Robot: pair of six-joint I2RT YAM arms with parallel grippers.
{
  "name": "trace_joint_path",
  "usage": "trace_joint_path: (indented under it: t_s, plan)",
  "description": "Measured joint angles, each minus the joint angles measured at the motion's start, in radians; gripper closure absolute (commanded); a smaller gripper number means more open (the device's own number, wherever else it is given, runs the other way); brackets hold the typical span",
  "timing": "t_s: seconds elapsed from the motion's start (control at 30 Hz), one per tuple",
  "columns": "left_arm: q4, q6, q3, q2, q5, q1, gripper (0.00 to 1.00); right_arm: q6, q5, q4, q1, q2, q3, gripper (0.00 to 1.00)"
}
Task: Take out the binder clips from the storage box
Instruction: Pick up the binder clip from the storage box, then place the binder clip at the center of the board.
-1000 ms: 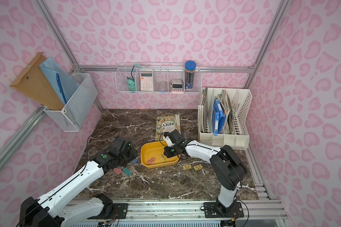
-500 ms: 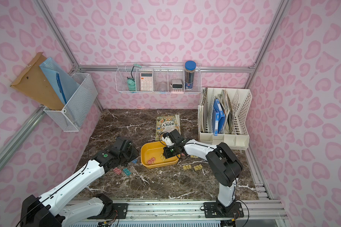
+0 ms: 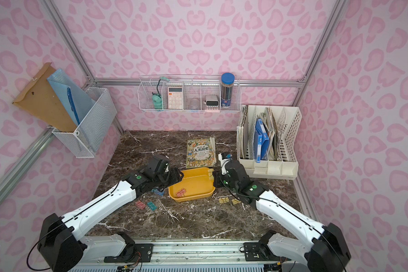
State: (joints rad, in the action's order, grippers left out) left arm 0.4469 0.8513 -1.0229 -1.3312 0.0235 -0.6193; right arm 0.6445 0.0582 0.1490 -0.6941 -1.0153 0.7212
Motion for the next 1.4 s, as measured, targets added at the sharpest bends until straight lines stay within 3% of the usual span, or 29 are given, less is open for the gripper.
trace_joint_path:
  t_s: [0.13,0.2,0.37,0.47,0.77,1.03,1.4]
  plan:
    - [-0.011,-0.028,-0.103,-0.137,0.010,-0.077,0.36,0.173,0.136,0.031,0.154,0.236,-0.182,1.00]
    - [-0.007,-0.043,-0.156,-0.200,0.012,-0.112,0.35,0.226,0.140,0.058,0.254,0.304,-0.241,1.00]
    - [0.036,-0.071,-0.286,-0.343,-0.002,-0.182,0.33,0.323,0.010,0.070,0.552,0.376,-0.384,1.00]
    - [0.056,-0.074,-0.325,-0.389,-0.010,-0.194,0.30,0.362,-0.094,0.067,0.644,0.388,-0.454,1.00]
    - [0.086,-0.069,-0.336,-0.412,-0.032,-0.202,0.29,0.464,-0.156,0.017,0.668,0.529,-0.550,1.00]
    - [0.090,-0.068,-0.336,-0.397,-0.069,-0.201,0.28,0.465,-0.231,0.001,0.639,0.404,-0.547,1.00]
    - [0.112,-0.065,-0.326,-0.391,-0.092,-0.201,0.28,0.488,-0.133,0.034,0.544,0.460,-0.575,1.00]
